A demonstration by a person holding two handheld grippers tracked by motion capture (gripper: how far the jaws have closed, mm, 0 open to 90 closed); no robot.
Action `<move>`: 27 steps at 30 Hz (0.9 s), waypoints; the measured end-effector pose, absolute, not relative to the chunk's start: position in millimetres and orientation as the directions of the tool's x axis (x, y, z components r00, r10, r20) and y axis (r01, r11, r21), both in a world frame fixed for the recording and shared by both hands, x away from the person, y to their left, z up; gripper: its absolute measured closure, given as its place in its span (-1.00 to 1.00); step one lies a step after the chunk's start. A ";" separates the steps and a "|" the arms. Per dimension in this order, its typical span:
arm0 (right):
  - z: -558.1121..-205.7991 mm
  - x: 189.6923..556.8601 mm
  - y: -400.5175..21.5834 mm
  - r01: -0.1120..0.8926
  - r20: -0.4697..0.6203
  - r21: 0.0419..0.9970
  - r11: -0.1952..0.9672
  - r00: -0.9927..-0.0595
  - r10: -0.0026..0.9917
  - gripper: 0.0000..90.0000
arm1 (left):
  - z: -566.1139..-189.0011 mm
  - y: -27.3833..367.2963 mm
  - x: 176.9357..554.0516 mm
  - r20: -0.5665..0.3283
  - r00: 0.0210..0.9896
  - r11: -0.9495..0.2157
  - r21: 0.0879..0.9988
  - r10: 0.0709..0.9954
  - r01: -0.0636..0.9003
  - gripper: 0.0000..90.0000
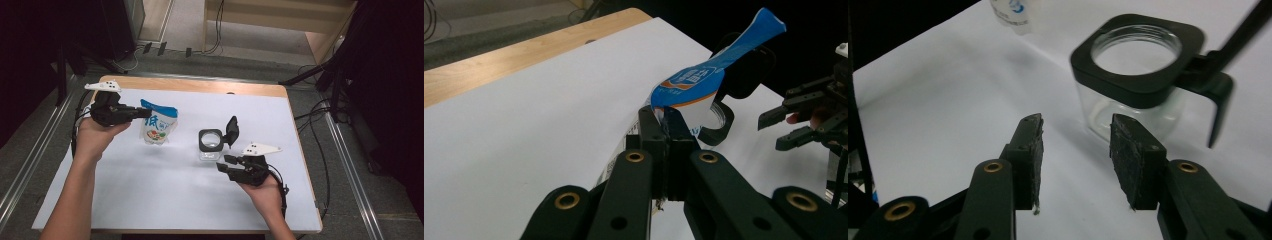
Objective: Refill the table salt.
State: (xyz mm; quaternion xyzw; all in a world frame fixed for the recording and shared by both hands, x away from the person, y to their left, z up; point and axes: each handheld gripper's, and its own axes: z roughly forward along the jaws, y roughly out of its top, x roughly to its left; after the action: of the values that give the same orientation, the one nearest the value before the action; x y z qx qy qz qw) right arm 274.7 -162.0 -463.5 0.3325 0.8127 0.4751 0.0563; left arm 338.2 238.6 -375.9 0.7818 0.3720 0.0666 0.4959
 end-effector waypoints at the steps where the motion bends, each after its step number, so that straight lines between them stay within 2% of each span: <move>1: -463.6 273.9 -157.8 0.486 0.227 0.809 0.331 -0.777 0.587 0.29 | -375.5 238.2 336.7 -0.266 0.713 -0.229 0.825 0.648 0.516 1.00; 19: -464.0 276.5 -97.9 0.410 0.178 0.809 0.420 -0.853 0.490 0.26 | -371.1 234.3 310.1 -0.286 0.701 -0.206 0.823 0.654 0.529 1.00; 27: -473.6 280.2 -66.8 0.401 0.165 0.805 0.438 -0.860 0.484 0.25 | -369.4 230.6 303.4 -0.300 0.695 -0.200 0.817 0.654 0.541 1.00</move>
State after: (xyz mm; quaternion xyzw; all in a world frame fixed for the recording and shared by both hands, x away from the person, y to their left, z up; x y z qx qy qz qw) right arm 280.2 -66.8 -473.6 0.2610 0.8468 0.4613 0.0450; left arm 303.4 230.6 -369.4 0.7725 0.3865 0.0564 0.5007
